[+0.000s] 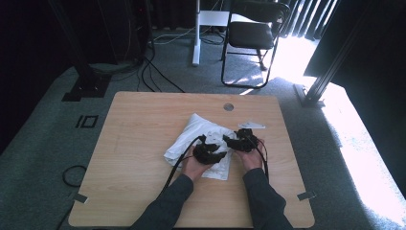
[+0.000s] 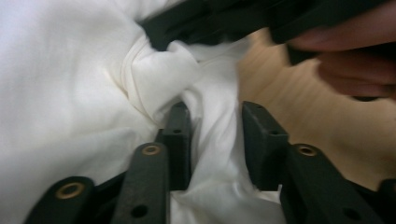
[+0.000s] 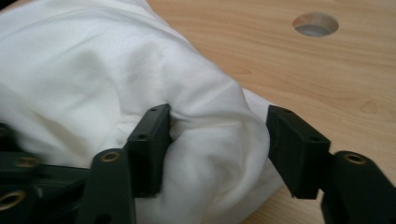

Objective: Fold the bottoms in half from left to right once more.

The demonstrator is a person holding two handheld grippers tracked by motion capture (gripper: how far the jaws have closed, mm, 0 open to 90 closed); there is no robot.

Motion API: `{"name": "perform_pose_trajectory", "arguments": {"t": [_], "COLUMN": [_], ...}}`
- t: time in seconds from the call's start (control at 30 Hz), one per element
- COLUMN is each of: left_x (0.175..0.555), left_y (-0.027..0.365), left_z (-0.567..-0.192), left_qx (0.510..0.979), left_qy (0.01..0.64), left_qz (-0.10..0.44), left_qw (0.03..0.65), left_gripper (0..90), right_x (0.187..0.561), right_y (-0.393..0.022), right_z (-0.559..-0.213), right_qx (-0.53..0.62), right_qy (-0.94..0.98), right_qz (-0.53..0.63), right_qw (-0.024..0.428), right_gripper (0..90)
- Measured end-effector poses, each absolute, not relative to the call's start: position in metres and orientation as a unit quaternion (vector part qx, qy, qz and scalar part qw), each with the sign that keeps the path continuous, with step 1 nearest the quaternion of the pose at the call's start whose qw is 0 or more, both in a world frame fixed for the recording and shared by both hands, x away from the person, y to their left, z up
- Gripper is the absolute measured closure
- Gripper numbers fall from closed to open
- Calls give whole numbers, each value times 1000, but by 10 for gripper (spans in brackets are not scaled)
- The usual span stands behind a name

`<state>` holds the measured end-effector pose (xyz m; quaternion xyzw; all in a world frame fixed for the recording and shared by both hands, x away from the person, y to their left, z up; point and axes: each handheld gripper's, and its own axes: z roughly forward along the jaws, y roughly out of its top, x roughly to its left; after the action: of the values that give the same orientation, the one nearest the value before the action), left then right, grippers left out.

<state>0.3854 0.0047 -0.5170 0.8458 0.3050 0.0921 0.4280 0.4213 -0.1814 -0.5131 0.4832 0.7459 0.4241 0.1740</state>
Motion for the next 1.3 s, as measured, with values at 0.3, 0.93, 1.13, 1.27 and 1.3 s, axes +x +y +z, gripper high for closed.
{"name": "perform_pose_trajectory", "arguments": {"t": [0.3,0.93,1.13,1.27,1.3], "left_x": [361,410,407,406,407], "left_y": [51,91,92,89,88], "left_z": [-448,-483,-481,-481,-482], "left_qx": [817,832,827,823,822], "left_qy": [275,354,359,360,362], "left_qz": [152,128,123,116,115], "left_qw": [483,407,415,423,424], "left_gripper": [602,620,621,622,622], "right_x": [428,432,399,380,377], "right_y": [-185,-187,-186,-171,-166], "right_z": [-526,-521,-477,-462,-461], "right_qx": [502,518,481,435,422], "right_qy": [745,741,721,731,738], "right_qz": [403,376,442,487,490], "right_qw": [174,202,230,200,194], "right_gripper": [478,403,371,371,371]}}
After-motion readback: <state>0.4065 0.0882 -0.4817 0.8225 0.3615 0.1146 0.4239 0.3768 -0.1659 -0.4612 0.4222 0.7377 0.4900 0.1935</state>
